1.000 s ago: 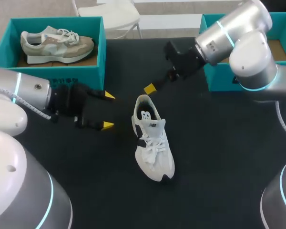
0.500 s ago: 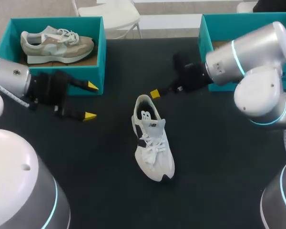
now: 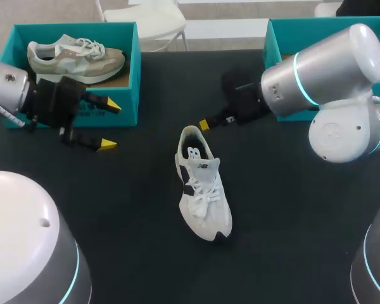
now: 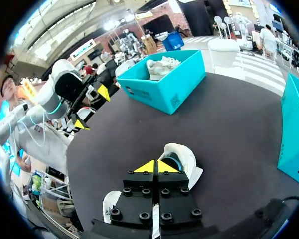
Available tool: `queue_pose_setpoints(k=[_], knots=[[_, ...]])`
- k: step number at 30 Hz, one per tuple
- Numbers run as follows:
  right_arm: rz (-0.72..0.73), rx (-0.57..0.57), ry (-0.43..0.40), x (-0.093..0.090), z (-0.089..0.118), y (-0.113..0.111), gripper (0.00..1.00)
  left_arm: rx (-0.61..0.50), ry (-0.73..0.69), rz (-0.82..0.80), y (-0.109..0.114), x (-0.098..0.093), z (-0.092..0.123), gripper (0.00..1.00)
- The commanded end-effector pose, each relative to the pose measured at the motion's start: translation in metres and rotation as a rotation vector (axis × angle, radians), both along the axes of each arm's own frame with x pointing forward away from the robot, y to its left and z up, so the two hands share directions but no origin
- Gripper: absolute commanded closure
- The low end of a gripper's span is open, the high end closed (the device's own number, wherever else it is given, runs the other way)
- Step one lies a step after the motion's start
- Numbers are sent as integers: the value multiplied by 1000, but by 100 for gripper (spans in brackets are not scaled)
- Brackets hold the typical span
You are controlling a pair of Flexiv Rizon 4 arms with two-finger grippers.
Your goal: Take the shoe out of the shoebox, open the shoe tongue, remove and reinsert the insole, then place the shoe into the shoebox
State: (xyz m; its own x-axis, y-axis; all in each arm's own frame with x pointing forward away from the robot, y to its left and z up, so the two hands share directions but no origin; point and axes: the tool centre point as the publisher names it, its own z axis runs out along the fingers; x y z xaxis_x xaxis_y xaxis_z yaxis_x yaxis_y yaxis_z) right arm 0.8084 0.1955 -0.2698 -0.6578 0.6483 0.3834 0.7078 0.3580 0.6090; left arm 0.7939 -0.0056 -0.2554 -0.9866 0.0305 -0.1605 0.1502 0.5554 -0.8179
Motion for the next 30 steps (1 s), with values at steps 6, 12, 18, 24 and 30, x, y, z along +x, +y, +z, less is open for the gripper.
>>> queue_pose_setpoints(k=[6, 12, 18, 24, 30], knots=[[-125, -86, -17, 1, -4, 5, 100, 2, 0, 0, 0, 0, 0, 0], [-286, -208, -49, 3, -3, 6, 100, 2, 0, 0, 0, 0, 0, 0], [-380, -310, -21, -3, -1, 3, 100, 2, 0, 0, 0, 0, 0, 0], [-441, -379, -24, -9, 4, -3, 100, 2, 0, 0, 0, 0, 0, 0], [-422, -465, 26, -23, 10, -8, 100, 2, 0, 0, 0, 0, 0, 0]])
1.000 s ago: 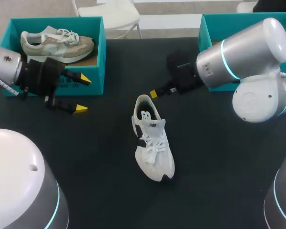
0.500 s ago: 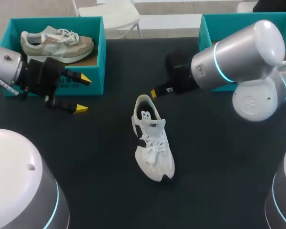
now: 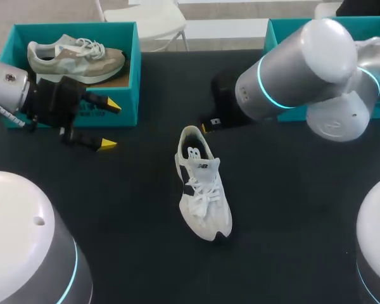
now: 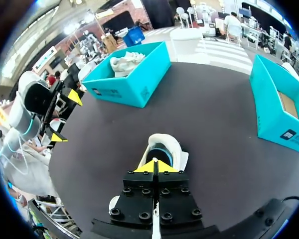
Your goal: Take the shoe out of the shoebox, open the shoe tongue, remove and reinsert the insole, then place the shoe into the shoebox
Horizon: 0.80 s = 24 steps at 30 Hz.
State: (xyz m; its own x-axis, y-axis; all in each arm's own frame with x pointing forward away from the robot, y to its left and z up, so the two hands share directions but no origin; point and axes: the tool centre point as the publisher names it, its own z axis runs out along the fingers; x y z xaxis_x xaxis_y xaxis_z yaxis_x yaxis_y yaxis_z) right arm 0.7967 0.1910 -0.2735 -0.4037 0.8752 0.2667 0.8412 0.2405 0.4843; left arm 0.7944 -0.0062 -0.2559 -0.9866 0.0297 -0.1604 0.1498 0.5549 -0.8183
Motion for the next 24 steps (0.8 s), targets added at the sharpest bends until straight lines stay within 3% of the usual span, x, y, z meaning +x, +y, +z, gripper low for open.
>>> queue_pose_setpoints(k=[1, 15, 24], knots=[[-113, -268, -25, -11, 14, -4, 100, 3, 0, -1, 1, -1, 0, 0], [-113, -268, -25, -11, 14, -4, 100, 3, 0, -1, 1, -1, 0, 0], [-185, -253, -4, -3, -24, 29, 100, 3, 0, -1, 1, -1, 0, 0]])
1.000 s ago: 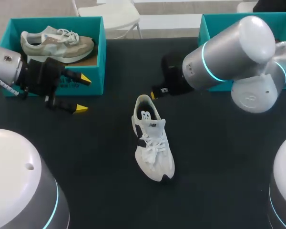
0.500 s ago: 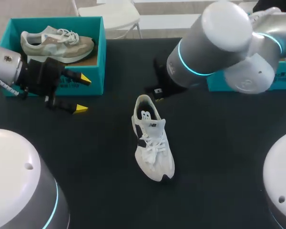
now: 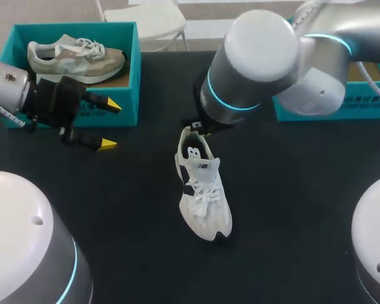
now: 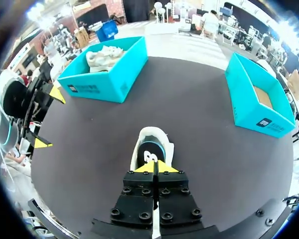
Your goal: Take the shoe out of the shoebox, open the shoe tongue, remove and reinsert the insole, then place the shoe into the shoebox
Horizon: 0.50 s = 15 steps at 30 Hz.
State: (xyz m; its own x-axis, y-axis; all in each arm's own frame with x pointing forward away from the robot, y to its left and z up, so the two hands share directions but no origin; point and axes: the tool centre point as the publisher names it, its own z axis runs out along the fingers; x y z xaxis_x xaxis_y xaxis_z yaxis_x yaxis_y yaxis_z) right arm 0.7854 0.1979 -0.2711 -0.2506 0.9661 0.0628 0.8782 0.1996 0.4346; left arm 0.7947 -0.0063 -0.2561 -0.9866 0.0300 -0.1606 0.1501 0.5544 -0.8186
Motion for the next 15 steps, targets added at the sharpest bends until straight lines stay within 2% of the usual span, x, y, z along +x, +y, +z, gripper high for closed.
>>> queue_pose_setpoints(k=[1, 9, 15], knots=[[-21, -28, -3, 7, -31, 25, 100, 4, 0, 0, 1, -1, 1, 0], [-60, -28, 27, 1, -65, 36, 100, 4, 0, 0, 1, -1, 1, 0], [-55, -14, 54, -1, -79, 37, 100, 4, 0, 0, 1, -1, 1, 0]])
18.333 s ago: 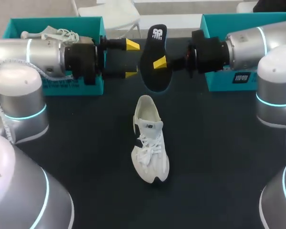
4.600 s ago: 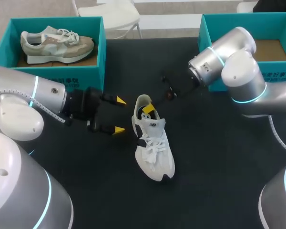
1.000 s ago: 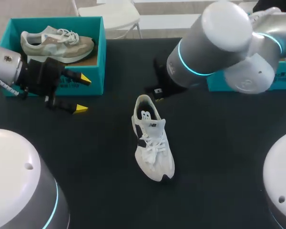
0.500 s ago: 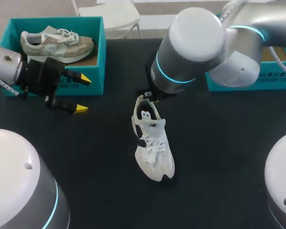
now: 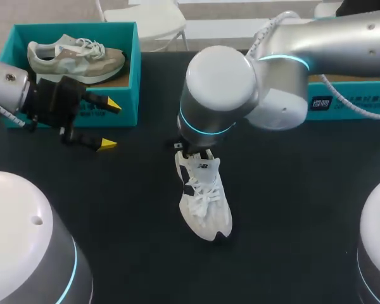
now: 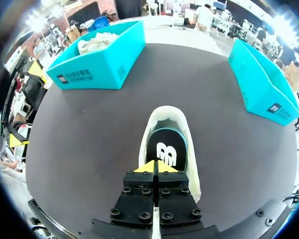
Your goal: Take the shoe out of the shoebox, open the shoe tongue, remove and reinsert the insole, then place the shoe into the shoebox
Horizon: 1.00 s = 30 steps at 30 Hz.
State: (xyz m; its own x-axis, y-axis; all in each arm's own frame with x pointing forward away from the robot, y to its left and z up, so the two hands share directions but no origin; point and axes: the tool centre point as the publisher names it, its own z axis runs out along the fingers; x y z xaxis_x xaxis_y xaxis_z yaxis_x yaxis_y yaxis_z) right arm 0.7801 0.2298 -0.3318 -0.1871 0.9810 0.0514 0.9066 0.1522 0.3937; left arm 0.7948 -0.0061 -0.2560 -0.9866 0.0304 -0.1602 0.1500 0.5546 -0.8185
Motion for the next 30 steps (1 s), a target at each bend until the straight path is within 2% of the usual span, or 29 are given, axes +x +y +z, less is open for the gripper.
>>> queue_pose_setpoints(k=[1, 11, 17, 21, 30], knots=[[9, 6, 15, 4, -20, 4, 100, 3, 0, 0, 1, -1, 0, 0], [44, -12, 21, 4, -13, -13, 100, 3, 0, 0, 1, -1, 0, 0], [86, -5, 65, 0, -14, -23, 100, 3, 0, 0, 1, -1, 0, 0], [106, -18, 91, -3, -21, -30, 100, 3, 0, 0, 1, -1, 0, 0], [148, -27, 127, 8, -45, -31, 100, 3, 0, 0, 1, -1, 0, 0]])
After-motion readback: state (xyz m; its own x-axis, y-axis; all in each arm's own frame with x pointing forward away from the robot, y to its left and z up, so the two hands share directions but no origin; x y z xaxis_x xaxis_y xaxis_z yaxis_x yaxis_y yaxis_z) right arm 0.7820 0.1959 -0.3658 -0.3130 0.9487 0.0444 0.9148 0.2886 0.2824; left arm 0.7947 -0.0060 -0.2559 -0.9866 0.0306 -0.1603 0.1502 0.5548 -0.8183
